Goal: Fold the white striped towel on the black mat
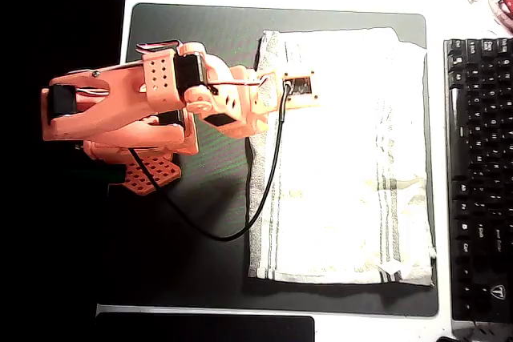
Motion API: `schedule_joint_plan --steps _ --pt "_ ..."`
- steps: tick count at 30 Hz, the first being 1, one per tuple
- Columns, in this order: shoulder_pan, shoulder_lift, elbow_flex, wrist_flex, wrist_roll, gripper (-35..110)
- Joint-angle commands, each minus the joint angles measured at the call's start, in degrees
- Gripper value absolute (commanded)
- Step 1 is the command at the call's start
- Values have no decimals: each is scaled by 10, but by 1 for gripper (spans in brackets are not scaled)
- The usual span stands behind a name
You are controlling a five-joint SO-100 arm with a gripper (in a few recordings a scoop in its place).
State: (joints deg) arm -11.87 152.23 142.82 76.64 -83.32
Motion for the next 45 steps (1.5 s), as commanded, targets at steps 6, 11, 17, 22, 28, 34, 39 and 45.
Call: schedule_joint_plan --steps 6,11,17,22,28,34,39,45 --pt "-76 -166 -173 4 70 0" --pt "-128 -249 -270 4 115 0" --pt "-186 -332 -371 19 165 0" --pt "-217 -402 -453 34 194 0" --pt "-242 -483 -538 53 225 0" --pt "-255 -571 -609 62 249 0" --pt "-261 -645 -658 62 263 0" --pt "-265 -723 -701 54 267 0"
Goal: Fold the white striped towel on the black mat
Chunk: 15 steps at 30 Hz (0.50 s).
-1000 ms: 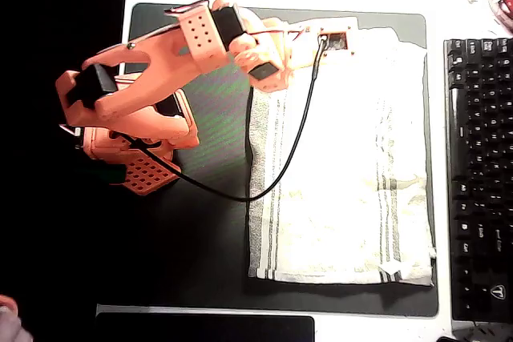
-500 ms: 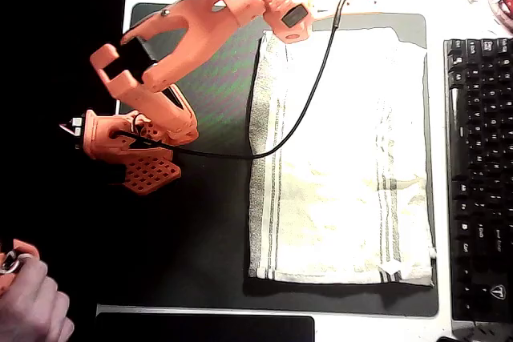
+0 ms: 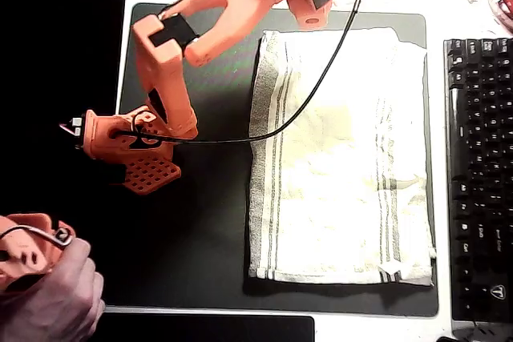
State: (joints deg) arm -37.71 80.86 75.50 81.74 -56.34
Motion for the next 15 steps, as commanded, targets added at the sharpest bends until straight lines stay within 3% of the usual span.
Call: schedule_joint_plan --steps 1,10,15 --pt "-7 -23 -33 0 -3 0" --pt "-9 -107 -69 -32 -6 0" --pt "-7 -127 -78 -34 -8 8"
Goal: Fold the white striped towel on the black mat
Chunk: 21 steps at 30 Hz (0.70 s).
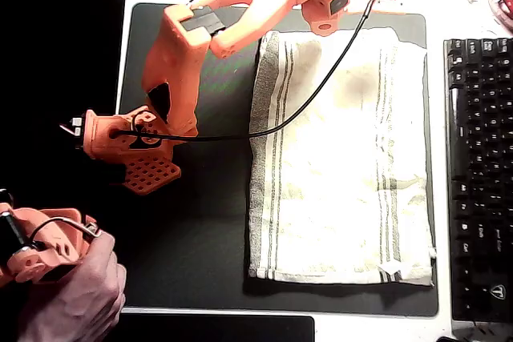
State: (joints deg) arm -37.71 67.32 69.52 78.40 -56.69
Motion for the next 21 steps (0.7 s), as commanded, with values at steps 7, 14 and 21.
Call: schedule_joint_plan --steps 7,14,21 --pt "-5 -16 -17 -11 -12 14" --pt "-2 -54 -27 -18 -23 16" --pt "-1 -91 -25 -49 -30 16"
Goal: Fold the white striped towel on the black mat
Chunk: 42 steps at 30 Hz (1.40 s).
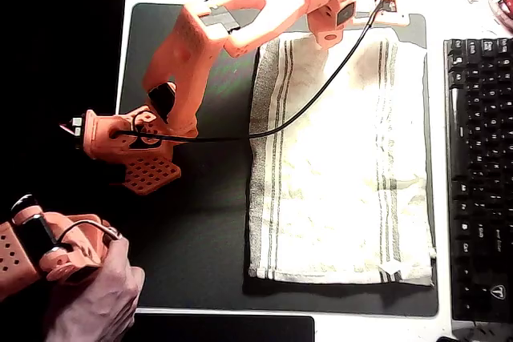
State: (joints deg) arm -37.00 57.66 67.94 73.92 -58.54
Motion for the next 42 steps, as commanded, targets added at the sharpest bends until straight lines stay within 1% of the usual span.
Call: schedule_joint_plan --steps 1,7,20,42 --pt "-9 2 -11 -8 -11 16" --pt "-14 -18 -11 -26 -13 14" --pt "-6 -9 30 -43 -28 1" --pt "-3 92 41 -6 -32 0"
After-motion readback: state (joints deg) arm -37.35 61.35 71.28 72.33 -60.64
